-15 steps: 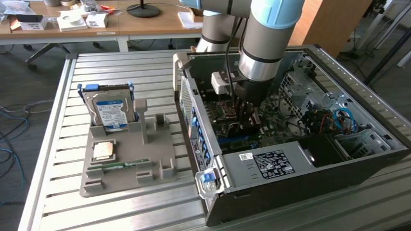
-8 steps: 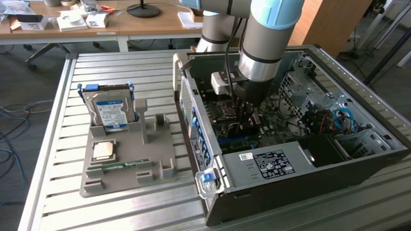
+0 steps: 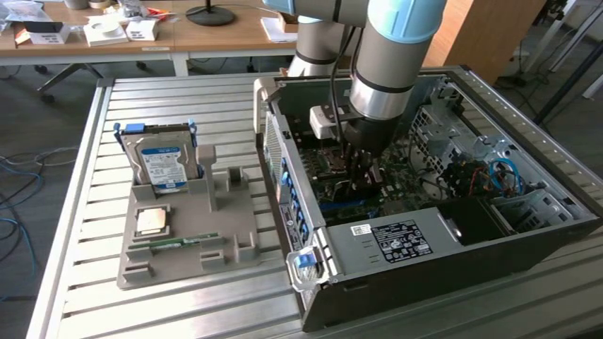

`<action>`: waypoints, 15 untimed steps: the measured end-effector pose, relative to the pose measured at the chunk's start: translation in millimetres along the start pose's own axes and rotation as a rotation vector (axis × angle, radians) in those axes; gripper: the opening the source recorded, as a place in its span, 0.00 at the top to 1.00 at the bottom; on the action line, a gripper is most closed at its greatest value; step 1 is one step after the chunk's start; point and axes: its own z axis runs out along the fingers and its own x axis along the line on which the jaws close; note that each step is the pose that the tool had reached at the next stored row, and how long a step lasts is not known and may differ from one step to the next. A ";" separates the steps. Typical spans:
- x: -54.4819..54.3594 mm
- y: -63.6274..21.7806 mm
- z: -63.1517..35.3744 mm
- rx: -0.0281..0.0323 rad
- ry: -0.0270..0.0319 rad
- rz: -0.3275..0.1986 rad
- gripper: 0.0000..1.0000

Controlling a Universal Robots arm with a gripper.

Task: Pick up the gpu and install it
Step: 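Insert the gpu into the slot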

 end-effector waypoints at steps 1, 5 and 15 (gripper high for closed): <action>0.0 0.0 0.0 0.0000 0.0000 0.000 0.74; 0.0 0.0 0.0 0.0000 0.0000 0.000 0.74; 0.0 0.0 0.0 0.0000 0.0001 0.000 0.60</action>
